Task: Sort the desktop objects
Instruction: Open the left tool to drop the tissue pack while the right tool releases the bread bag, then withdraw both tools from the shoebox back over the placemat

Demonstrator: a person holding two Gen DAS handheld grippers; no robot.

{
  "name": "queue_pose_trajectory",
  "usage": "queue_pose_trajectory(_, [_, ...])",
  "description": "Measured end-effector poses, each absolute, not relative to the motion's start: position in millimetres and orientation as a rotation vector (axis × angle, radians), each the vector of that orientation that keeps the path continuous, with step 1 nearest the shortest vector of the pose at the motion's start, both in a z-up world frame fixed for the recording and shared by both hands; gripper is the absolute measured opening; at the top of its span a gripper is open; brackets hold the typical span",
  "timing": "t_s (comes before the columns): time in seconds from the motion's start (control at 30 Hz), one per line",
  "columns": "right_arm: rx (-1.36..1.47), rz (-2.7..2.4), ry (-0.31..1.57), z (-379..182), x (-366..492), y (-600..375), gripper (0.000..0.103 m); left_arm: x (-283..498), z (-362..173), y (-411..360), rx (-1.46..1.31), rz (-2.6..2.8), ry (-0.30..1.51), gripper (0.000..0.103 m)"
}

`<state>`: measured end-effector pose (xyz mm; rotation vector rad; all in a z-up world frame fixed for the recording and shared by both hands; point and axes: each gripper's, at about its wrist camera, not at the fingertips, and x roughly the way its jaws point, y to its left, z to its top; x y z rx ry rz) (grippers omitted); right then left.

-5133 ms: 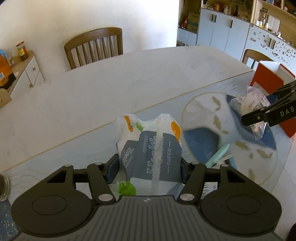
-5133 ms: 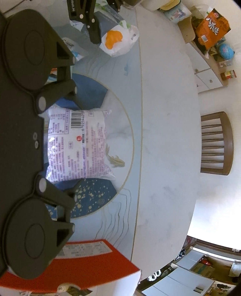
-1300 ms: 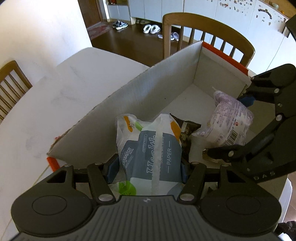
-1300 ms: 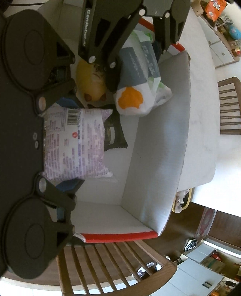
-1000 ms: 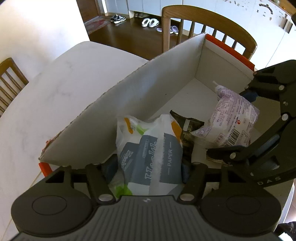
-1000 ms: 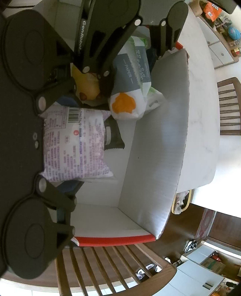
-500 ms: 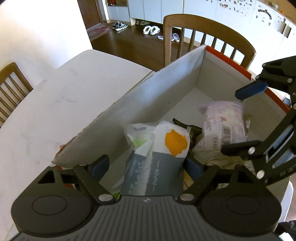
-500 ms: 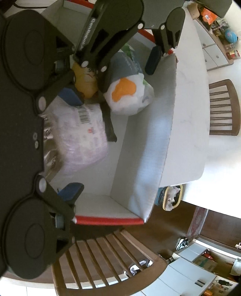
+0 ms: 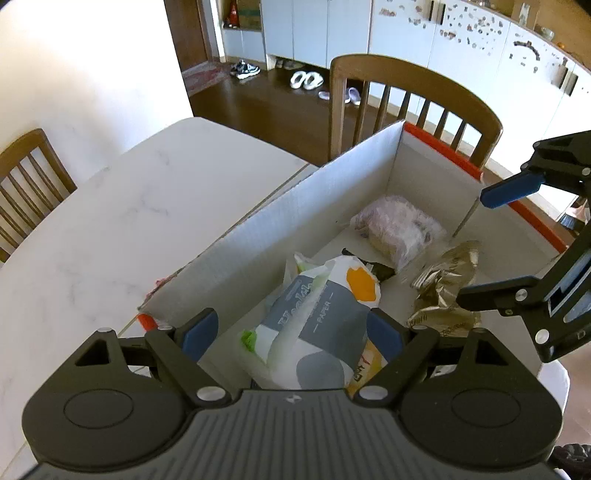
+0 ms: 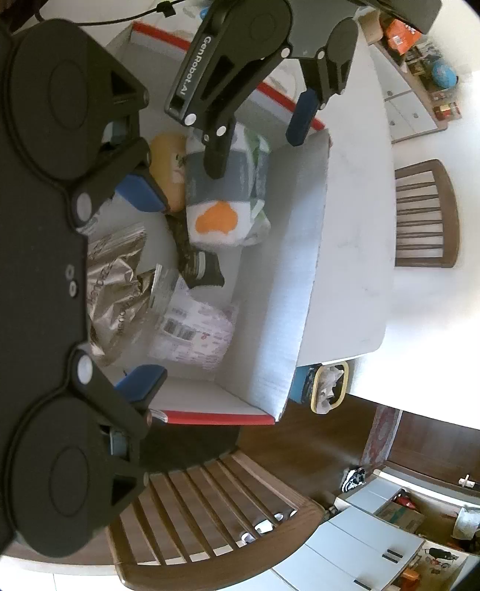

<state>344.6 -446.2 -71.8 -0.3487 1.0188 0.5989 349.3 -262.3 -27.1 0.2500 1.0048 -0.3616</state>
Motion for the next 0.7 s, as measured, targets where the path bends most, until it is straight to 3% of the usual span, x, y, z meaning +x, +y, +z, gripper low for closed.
queue_pose_trajectory(0.7, [-0.318,0.631,0.957,-33,294,-426,0.091,274,16,-222,0.143,-0.338,0.880,0.091])
